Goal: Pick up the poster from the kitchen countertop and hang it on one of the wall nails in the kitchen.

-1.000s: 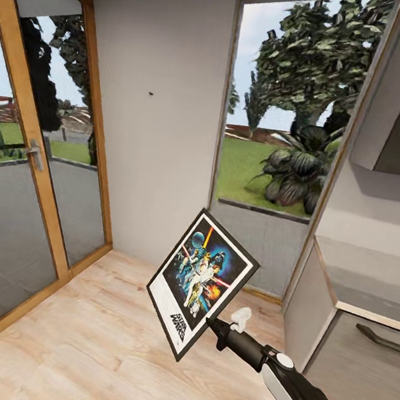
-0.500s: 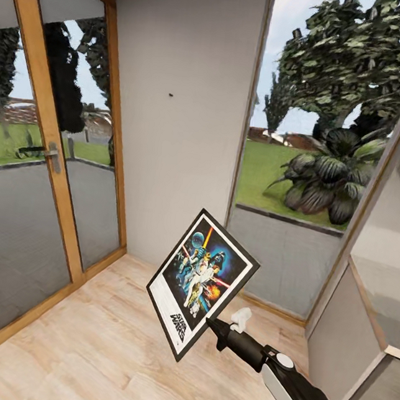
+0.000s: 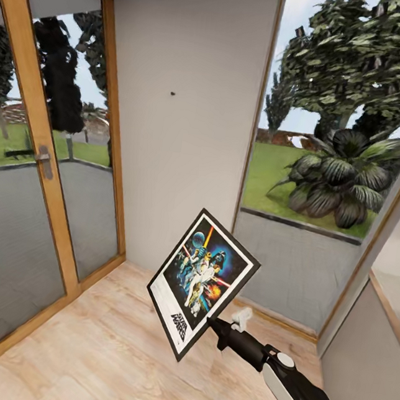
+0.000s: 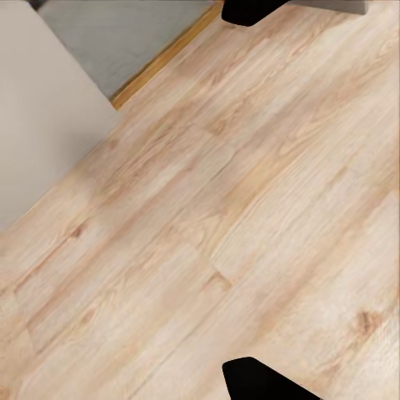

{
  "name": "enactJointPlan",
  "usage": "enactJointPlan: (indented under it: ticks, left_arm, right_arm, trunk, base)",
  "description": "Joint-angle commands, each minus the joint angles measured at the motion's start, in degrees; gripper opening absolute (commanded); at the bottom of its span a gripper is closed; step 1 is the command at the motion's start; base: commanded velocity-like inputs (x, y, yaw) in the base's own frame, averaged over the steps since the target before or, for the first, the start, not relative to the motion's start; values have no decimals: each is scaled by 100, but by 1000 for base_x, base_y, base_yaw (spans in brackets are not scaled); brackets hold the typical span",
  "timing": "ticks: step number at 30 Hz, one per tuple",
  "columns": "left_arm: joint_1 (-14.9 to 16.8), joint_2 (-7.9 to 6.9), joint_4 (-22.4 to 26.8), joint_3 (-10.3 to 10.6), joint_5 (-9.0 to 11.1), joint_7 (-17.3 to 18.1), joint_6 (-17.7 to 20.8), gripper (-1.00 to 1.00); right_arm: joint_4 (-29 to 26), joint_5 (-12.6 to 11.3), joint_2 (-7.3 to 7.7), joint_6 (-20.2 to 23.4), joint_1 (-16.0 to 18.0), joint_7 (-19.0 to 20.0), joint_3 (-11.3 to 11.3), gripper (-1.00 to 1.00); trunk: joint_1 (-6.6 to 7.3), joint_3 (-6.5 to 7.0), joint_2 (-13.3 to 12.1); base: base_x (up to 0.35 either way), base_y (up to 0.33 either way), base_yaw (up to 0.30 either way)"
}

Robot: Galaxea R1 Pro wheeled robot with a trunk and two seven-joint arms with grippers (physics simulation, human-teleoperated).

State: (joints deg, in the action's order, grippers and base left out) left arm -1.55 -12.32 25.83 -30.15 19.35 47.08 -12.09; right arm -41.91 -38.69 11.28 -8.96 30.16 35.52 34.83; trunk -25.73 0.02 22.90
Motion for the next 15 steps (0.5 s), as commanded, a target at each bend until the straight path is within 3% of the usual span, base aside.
enactJointPlan:
  ticks: [1,6,8,10,11,13,15]
  left_arm:
    - [-3,0,0,0,26,21,-4,100]
    - [-3,2,7,0,25,22,-6,100]
    - [-3,2,8,0,25,21,-10,100]
    - [-3,2,16,21,23,24,-12,100]
    - [-3,2,32,159,18,28,-19,100]
    - [-3,2,40,295,17,29,-20,100]
    - [-3,-6,103,686,-144,33,-21,100]
  right_arm:
    - [-4,-20,6,-31,7,7,32,-100]
    - [-355,519,15,-23,77,-66,20,-100]
    - [-612,618,15,75,88,-136,18,-100]
    - [-1091,698,9,633,101,-316,16,-100]
    - [-2078,895,7,1609,196,-887,9,-100]
    - [-2531,1035,3,2066,295,-1233,8,-100]
    - [-2933,1141,-16,2789,656,-1500,-7,-100]
  trunk:
    - [-6,0,2]
    - [-6,0,2]
    - [-6,0,2]
    - [-6,0,2]
    - [-6,0,2]
    - [-6,0,2]
    - [-6,0,2]
  base:
    - [340,103,0]
    - [340,104,0]
    - [339,104,0]
    - [339,104,0]
    - [230,83,0]
    - [136,48,0]
    - [63,22,0]
